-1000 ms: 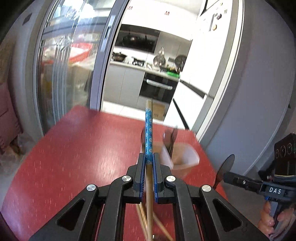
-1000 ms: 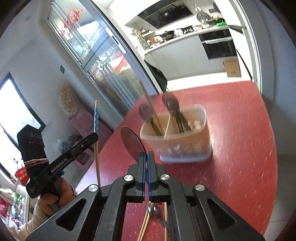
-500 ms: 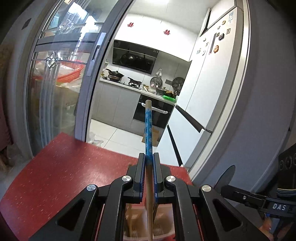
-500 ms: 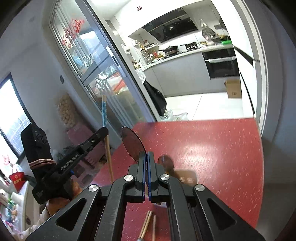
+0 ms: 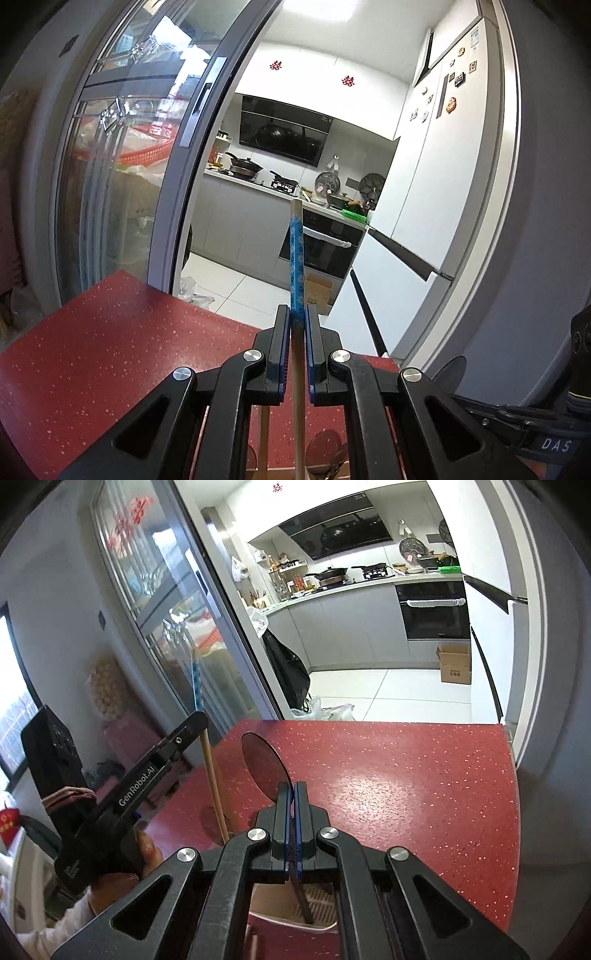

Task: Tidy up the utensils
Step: 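Carry both chopsticks to the caddy and lower them into it, then open both tools and move them back to the utensil pile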

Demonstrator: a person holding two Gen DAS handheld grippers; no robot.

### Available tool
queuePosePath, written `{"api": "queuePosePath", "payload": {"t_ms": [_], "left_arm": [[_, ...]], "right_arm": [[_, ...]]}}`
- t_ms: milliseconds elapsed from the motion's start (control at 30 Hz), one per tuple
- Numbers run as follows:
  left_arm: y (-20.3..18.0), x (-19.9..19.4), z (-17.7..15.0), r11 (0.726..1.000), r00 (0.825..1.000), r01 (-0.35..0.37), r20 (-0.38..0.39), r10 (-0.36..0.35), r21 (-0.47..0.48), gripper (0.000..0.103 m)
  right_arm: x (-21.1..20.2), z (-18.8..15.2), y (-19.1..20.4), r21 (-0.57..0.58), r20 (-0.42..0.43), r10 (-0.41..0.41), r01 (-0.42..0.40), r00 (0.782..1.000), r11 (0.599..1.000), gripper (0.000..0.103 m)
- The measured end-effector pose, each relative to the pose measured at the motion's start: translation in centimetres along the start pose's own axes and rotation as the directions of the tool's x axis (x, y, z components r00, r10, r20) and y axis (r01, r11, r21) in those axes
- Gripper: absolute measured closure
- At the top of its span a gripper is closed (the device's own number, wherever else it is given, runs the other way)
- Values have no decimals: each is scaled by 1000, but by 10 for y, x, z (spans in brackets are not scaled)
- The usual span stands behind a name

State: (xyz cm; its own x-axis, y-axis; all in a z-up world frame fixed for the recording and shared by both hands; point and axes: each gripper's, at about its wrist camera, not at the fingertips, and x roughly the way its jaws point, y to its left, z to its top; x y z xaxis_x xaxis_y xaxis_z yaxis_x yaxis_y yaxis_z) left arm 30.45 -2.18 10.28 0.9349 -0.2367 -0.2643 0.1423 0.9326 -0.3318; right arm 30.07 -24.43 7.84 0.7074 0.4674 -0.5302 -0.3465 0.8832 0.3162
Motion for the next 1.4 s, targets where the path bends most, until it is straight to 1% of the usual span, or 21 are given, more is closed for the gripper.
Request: {"api": "queuePosePath", "payload": {"t_ms": [133, 300, 433, 633, 733, 867, 933, 967, 1000, 1033, 1133, 1233, 1333, 1400], "left_arm": [[-6, -7, -16, 998, 1000, -19, 14, 18, 63, 67], [-17, -19, -35, 988, 999, -41, 0, 42, 150, 67], [-19, -26, -43, 983, 998, -53, -22, 58, 178, 67], [-17, -33, -51, 970, 992, -91, -64, 108, 224, 67], [-13, -41, -51, 970, 989, -101, -79, 121, 221, 67], [-6, -57, -50, 972, 986, -107, -104, 131, 210, 67], [-2, -64, -50, 972, 983, -104, -125, 132, 209, 67], [0, -68, -52, 973, 981, -105, -139, 135, 208, 67], [2, -70, -53, 972, 979, -107, -149, 139, 207, 67], [5, -73, -56, 973, 975, -108, -169, 144, 206, 67], [13, -83, -65, 973, 959, -114, -233, 160, 200, 67], [21, -94, -75, 973, 946, -123, -273, 174, 194, 67], [28, -107, -87, 973, 932, -131, -311, 187, 191, 67], [33, -115, -96, 972, 918, -137, -344, 197, 189, 67]], "right_arm": [[10, -16, 5, -63, -25, -33, 32, 999, 997, 101], [23, -33, 8, -98, -73, -51, 44, 996, 994, 101], [30, -41, 7, -83, -104, -55, 46, 993, 995, 101], [36, -41, 4, -40, -120, -60, 55, 991, 998, 101], [41, -41, -2, 5, -143, -48, 49, 989, 999, 101], [41, -41, -3, 26, -149, -52, 57, 987, 998, 100], [38, -41, -2, 31, -148, -53, 58, 988, 998, 95], [37, -40, -2, 34, -145, -53, 59, 988, 998, 82], [34, -41, -2, 39, -139, -54, 60, 989, 997, 63], [30, -41, -2, 48, -131, -50, 57, 990, 997, 58], [19, -42, -2, 60, -114, -49, 56, 992, 997, 58], [7, -48, 0, 65, -107, -47, 54, 993, 996, 58], [-6, -61, 4, 67, -122, -56, 64, 991, 996, 58], [-13, -73, 7, 62, -136, -60, 69, 989, 996, 58]]}}
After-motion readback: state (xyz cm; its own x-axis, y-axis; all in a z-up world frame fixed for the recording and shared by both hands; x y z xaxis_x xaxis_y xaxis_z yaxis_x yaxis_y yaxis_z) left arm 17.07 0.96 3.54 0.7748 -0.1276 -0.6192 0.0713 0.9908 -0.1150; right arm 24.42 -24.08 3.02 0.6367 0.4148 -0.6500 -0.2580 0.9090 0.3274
